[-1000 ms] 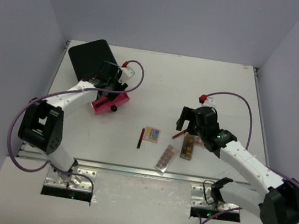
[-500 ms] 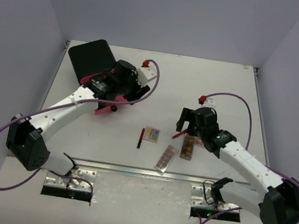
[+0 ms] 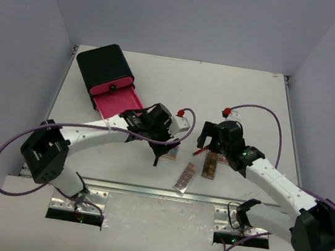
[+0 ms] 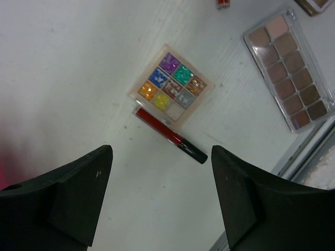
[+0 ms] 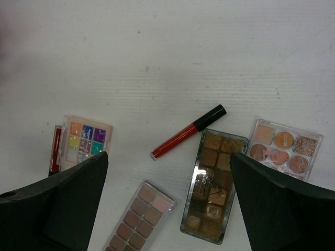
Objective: Organize the makeup
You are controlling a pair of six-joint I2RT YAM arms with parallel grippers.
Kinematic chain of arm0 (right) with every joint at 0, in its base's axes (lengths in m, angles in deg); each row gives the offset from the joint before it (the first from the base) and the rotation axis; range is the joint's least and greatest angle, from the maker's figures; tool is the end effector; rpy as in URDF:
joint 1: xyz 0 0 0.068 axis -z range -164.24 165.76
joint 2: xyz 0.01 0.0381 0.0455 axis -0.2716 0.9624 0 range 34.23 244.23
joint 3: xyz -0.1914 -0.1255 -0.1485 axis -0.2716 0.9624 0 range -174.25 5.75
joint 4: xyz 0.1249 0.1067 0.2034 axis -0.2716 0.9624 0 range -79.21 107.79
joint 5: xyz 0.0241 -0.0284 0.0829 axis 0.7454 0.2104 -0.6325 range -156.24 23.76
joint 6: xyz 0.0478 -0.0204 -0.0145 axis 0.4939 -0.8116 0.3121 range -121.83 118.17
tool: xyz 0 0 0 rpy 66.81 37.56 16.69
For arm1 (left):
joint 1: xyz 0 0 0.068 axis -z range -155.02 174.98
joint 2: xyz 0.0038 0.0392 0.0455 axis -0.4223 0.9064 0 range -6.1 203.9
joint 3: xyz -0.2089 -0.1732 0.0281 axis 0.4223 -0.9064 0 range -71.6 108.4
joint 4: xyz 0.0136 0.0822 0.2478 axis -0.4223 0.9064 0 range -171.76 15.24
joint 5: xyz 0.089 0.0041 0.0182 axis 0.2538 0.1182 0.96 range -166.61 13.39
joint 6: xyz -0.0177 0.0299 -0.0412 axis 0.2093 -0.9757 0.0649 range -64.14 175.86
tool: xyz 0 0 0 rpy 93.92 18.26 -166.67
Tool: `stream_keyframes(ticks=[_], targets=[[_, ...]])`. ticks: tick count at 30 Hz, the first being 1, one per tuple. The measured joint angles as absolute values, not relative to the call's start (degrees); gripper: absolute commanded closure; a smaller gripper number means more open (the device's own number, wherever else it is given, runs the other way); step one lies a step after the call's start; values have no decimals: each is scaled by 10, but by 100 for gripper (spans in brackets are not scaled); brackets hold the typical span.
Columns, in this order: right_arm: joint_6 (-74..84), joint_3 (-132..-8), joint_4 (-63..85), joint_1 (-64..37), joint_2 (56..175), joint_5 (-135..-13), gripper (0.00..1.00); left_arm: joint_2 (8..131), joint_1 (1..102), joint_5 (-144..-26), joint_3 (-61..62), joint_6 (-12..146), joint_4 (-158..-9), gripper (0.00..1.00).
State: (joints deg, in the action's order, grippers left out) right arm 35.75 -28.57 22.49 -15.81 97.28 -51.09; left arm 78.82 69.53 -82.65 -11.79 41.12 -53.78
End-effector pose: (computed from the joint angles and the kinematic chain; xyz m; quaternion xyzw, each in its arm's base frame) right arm 0.1978 0.1107 0.2133 0.1023 0.8959 0.1373 0.4100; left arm 0.2181 -0.2199 0.2394 0.4831 0.8150 -0.1297 0.2926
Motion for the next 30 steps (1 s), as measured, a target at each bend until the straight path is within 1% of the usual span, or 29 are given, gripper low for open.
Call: stream_keyframes(ticks=[8,14,18,23,25,26,27,30], targets=[[357,-278,231,-158,973,-503,1,850,718,-831,-169,444,-561,25],[357,-274,232,-158,970,-497,1,896,718,-810,-178,459,-563,26],[357,-268,234,-158,965,-492,1,899,718,-786,-178,463,-572,29],[356,-267,234,-158,964,-485,1,916,718,-763,-178,462,-587,39],[356,-267,234,-158,963,-484,1,922,718,-765,-176,462,-593,43],[356,-267,234,-158,962,-483,1,923,717,-767,-176,462,-596,48],[355,-267,234,-158,961,-483,1,924,715,-770,-176,462,-598,49],[354,-267,234,-158,957,-482,1,926,709,-782,-176,462,-603,69]])
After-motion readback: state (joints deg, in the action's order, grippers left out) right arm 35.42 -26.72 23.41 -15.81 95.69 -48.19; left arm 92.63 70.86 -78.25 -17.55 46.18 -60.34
